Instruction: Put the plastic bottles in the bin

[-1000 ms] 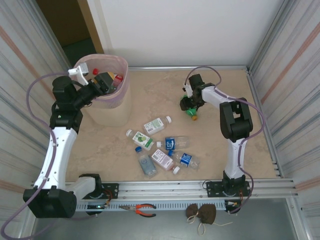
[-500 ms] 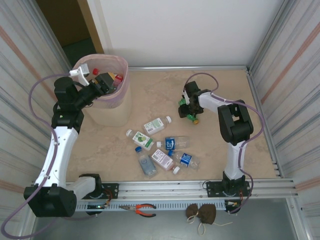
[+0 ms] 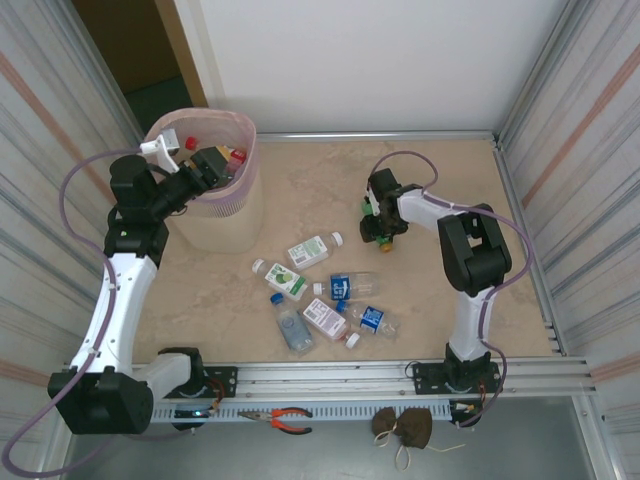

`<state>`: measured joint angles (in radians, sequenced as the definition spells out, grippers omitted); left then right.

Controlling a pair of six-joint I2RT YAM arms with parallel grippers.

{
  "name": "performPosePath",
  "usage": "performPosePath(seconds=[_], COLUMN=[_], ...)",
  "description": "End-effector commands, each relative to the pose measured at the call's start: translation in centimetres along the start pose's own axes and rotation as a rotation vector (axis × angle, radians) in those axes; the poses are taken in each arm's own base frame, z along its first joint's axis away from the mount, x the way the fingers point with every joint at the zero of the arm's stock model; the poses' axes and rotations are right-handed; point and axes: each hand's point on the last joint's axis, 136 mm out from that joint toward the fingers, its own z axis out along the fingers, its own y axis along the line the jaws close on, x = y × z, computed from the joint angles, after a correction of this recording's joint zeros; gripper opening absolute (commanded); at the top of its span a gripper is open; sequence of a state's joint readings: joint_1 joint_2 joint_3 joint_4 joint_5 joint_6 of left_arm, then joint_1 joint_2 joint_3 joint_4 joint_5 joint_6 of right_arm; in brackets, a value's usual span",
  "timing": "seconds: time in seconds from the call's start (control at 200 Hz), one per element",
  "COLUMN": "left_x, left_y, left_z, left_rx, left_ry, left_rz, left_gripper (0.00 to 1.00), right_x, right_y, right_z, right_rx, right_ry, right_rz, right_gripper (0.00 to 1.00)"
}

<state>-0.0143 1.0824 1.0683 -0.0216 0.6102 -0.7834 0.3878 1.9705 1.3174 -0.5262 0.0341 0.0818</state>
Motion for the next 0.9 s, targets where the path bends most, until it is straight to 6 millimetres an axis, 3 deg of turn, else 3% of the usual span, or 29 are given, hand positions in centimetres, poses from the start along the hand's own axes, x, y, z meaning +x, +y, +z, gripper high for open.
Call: performPosePath(seconds=[0.0,0.246,0.566,0.752,0.897], left_x=[-0.3,1.1,3.3,5.7,7.0], left_y=[-1.7,-5.3,-11.9,-15.6,-17.6], left_z=[-0.2,1.3,3.0,3.7,4.0], left_rx=[0.043,0.136,0.396,0.530,0.591], left_ry=[-0.012,0.054,0.127,0.187,0.213], left_rz=[0.054,0.153,0.267,0.364,0.416], left_gripper=[0.63,0.63,0.63,0.69,0.75], right_x=[0.2,-1.5,-4.0,-3.7,-2.9], right_y=[0.1,1.5,7.1,10.5,12.3], right_z=[-2.1,-8.1,-21.0,-28.0,-32.3], right_rx=[0.009,-0.069,-0.309,-0.424,-0.499], right_ry=[-0.017,-0.171,-0.525,-0.716,-0.826], right_rz=[0.010,-0.008,-0.167,-0.297,-0.357], right_gripper=[0.59,0.56,0.53,0.51,0.50])
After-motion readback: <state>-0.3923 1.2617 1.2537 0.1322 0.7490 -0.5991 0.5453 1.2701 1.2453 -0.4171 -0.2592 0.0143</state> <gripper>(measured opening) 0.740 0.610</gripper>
